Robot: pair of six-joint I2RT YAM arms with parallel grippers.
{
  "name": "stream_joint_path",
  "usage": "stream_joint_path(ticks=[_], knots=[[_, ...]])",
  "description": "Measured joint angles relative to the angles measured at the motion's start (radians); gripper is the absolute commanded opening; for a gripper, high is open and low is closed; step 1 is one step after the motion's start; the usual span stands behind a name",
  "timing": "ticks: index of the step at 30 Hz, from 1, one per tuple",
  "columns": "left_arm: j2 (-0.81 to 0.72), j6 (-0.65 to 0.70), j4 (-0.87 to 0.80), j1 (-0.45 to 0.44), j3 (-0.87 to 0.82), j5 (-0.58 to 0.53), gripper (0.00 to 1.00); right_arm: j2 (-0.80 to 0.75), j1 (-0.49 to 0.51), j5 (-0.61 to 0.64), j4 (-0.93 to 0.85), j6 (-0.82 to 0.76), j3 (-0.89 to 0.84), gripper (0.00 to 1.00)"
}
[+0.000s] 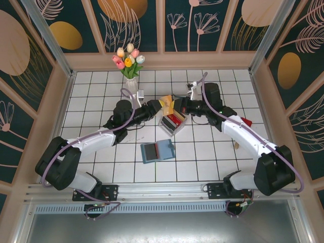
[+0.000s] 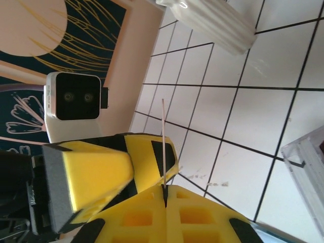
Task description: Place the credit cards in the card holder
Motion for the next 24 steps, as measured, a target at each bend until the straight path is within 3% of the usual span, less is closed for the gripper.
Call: stream_joint_path(ticks=[5,8,10,14,21,24], knots=[[0.003,-0.021,0.025,0.002,-0.003,0.015,0.16,0.0,-0.012,-0.026,0.035,0.024,-0.008,0.01],[0.005,-0.028,0.039,0.003,-0.011,0.018,0.08,0.001,-0.019,-0.027,0.038,0.031,-0.015,0.07],[0.004,-0.031,0.045,0.003,-0.013,0.022,0.03,0.002,-0.024,-0.02,0.029,0.03,-0.023,0.17],[-0.021,-0.03,0.014,0.001,-0.032,0.011,0.02,0.01,-0.024,0.005,-0.001,0.013,-0.043,0.32],[-0.18,-0.012,-0.157,-0.01,-0.201,-0.127,0.01,-0.008,0.019,0.132,-0.05,-0.021,-0.203,0.37],[-0.242,-0.001,-0.26,-0.084,-0.274,-0.24,0.0,-0.035,0.073,0.191,-0.053,-0.02,-0.299,0.37]])
